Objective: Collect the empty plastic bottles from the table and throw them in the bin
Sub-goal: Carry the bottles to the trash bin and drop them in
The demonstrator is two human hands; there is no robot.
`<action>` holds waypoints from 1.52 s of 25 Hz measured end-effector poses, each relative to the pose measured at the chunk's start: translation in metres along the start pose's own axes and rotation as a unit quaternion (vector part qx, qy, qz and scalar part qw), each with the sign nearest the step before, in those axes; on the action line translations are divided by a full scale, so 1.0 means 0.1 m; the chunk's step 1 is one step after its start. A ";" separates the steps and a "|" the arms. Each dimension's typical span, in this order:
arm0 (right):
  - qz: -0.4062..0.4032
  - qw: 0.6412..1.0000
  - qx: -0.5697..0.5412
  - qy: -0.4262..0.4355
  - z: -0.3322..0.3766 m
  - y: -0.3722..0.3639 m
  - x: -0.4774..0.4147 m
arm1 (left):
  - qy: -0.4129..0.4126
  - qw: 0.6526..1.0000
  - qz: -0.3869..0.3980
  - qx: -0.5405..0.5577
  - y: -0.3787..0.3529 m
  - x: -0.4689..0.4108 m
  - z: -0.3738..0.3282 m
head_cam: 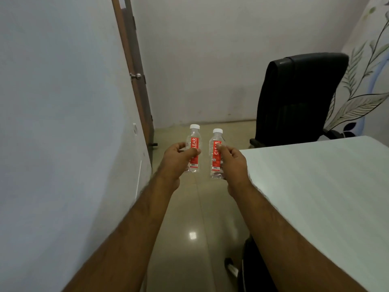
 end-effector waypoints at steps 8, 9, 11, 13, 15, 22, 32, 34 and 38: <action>-0.049 0.999 -0.007 -0.017 0.33 -0.72 -2.39 | 0.027 0.998 0.045 0.026 -0.14 -2.69 0.31; -0.050 0.998 -0.007 -0.027 0.38 -0.82 -2.63 | 0.032 0.998 0.051 0.020 -0.15 -2.96 0.28; -0.050 0.998 -0.013 -0.037 0.56 -1.03 -3.16 | 0.030 0.997 0.070 0.011 -0.21 -3.61 0.16; -0.072 0.996 -0.024 -0.038 0.74 -1.12 -3.64 | 0.032 0.995 0.091 0.005 -0.32 -4.21 0.04; -0.096 0.994 -0.044 -0.038 0.91 -1.18 -4.15 | 0.031 0.993 0.111 -0.005 -0.47 -4.81 -0.02; -0.156 0.984 -0.073 -0.036 1.29 -1.15 -6.16 | 0.035 0.989 0.145 -0.018 -1.18 -6.88 0.22; -0.207 0.972 -0.090 -0.065 2.20 -0.65 -9.31 | 0.054 0.981 0.186 -0.008 -2.98 -10.05 0.33; -0.226 0.968 -0.088 -0.057 2.41 -0.44 -9.92 | 0.052 0.976 0.213 -0.005 -3.45 -10.62 0.37; -0.261 0.960 -0.091 -0.042 2.69 -0.01 -11.07 | 0.062 0.963 0.264 -0.015 -4.36 -11.73 0.61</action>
Point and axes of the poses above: each hand's wrist, its own x-axis away from the middle knuckle, its own y-axis out of the back of the hand, z = x × y, the point moved 10 cm from there along -x, towards the middle knuckle, and after that the axes turned 9 degrees about -y, right-handed, at the moved point
